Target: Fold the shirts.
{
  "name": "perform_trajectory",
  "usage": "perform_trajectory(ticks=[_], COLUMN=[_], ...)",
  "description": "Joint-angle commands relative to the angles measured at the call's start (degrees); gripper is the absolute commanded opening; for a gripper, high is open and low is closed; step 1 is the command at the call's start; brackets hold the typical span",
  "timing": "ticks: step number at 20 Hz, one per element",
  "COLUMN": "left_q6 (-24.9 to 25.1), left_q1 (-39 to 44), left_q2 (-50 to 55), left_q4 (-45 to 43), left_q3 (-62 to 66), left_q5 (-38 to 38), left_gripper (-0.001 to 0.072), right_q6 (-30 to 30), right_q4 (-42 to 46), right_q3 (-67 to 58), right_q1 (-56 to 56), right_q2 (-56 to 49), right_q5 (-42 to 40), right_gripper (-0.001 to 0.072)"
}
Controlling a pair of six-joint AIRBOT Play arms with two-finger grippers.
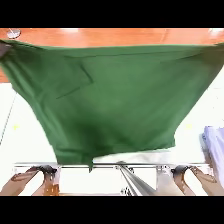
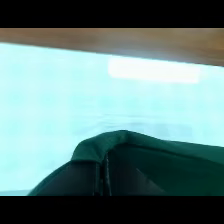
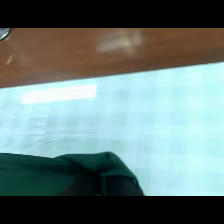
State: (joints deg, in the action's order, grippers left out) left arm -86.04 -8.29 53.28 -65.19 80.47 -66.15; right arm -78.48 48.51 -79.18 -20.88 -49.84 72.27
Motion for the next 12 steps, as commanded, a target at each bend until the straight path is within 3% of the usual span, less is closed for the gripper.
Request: perform_trajectory(ticks=[1,5,7,12], left_q6=[-0.4,-6.2,-8.2,-10.3], left_q1=[4.0,8.8,9.9,10.7], left_q2=[10.6,21.4,25.2,30.2], left_q4=[1.4,1.4,1.4,5.3], left_q3=[-3.1,-3.1,-3.1,-3.1], left_q5=[12.4,25.4,31.5,31.9], left_gripper=[0.0023,0.0024,0.0024,0.0030], right_q6=[6.3,7.8,5.9,0.5], right_q4=[-11.2,-11.5,-11.6,-18.4], right_q3=[2.1,1.4,-1.4,-11.8], right_q1=[0.4,6.8,8.4,8.6], right_q2=[-13.2,-28.3,-35.6,-49.5], right_q5=[-5.3,-15.9,-22.4,-22.6], right_gripper=[0.0029,0.0029,0.0030,0.0031])
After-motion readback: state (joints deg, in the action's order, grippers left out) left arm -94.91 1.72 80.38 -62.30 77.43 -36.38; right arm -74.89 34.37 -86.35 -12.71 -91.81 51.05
